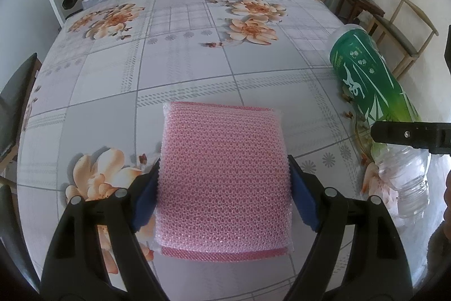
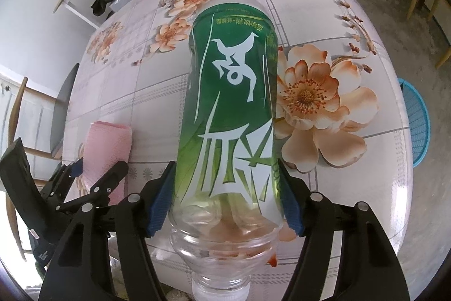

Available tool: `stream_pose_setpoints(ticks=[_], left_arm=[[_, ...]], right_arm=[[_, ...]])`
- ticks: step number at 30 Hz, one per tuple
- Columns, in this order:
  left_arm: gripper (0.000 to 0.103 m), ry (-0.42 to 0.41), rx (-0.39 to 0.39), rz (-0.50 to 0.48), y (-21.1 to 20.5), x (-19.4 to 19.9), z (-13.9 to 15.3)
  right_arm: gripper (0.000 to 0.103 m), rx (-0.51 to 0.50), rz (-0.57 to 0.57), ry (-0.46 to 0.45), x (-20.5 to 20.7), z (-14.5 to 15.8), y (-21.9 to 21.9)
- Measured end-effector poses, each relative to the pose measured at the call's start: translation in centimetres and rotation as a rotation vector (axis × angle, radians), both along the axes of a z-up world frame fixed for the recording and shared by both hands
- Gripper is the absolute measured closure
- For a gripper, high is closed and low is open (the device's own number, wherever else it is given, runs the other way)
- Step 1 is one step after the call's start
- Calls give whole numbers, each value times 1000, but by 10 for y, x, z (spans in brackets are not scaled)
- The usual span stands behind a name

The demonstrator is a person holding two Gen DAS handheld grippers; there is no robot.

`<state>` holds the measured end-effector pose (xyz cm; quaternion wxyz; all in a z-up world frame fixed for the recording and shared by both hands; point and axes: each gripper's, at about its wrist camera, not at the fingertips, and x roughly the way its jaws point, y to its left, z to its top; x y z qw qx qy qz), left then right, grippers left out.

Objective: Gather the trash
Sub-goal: 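Lift the pink pad and the bottle above the table with both tools, then carry pad and bottle over the wastebasket and open both tools to drop them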

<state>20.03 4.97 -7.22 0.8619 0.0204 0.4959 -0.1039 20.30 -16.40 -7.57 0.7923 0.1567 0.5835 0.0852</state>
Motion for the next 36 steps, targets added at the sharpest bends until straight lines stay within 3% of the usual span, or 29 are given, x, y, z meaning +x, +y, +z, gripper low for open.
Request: stream_pose_setpoints(ticks=[15, 24, 27, 32, 36], left_arm=[[26, -34, -8, 9, 4, -5, 13], [26, -80, -49, -29, -13, 1, 44], [26, -111, -93, -85, -33, 9, 66], [26, -120, -235, -262, -99, 35, 107], [26, -75, -273, -419, -180, 53, 120]], right_arm=[[38, 17, -7, -47, -6, 11, -3], [39, 149, -66, -122, -15, 32, -40], [39, 171, -151, -187, -27, 55, -77], [39, 109, -384, -297, -67, 88, -165], [38, 92, -581, -287, -106, 78, -237]])
